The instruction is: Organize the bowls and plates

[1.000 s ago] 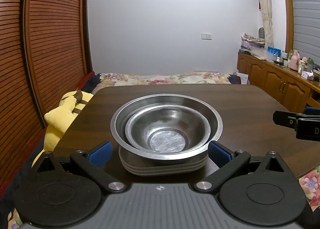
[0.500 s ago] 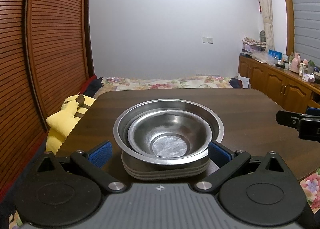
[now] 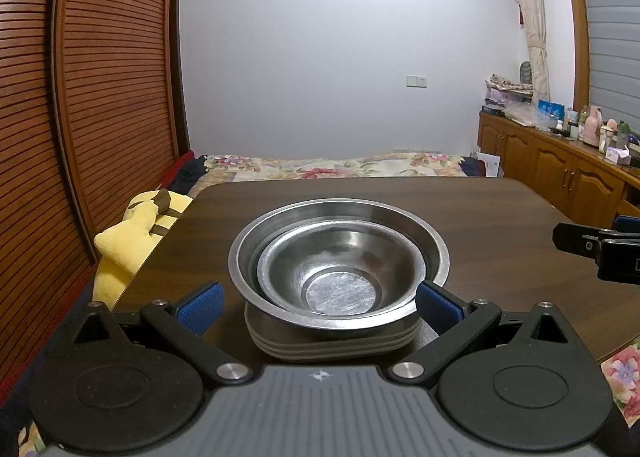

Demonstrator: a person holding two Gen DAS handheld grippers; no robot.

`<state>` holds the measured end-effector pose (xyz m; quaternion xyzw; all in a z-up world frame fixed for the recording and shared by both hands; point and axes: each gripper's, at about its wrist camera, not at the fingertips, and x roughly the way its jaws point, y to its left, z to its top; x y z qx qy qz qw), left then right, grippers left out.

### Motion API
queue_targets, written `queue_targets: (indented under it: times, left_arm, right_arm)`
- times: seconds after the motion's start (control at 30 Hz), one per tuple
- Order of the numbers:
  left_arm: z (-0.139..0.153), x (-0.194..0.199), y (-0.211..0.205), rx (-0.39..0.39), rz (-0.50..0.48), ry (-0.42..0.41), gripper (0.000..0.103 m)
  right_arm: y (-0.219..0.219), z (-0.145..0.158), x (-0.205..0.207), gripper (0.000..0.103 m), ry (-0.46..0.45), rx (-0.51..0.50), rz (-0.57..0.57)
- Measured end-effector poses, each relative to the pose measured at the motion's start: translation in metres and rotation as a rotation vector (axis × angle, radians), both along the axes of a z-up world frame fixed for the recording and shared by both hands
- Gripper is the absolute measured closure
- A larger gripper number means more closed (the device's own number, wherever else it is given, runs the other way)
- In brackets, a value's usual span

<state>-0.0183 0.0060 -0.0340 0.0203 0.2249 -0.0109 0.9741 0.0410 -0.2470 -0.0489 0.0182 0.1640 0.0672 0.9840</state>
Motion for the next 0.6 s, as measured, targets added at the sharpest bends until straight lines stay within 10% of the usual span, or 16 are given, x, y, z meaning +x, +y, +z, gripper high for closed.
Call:
queue_targets:
  times: [0.6]
  left_arm:
    - [0.0001, 0.0011, 0.0019, 0.001, 0.001, 0.001, 0.0]
  right_arm:
    - [-0.0004, -0.0007, -0.0002, 0.0, 0.0, 0.002, 0.0]
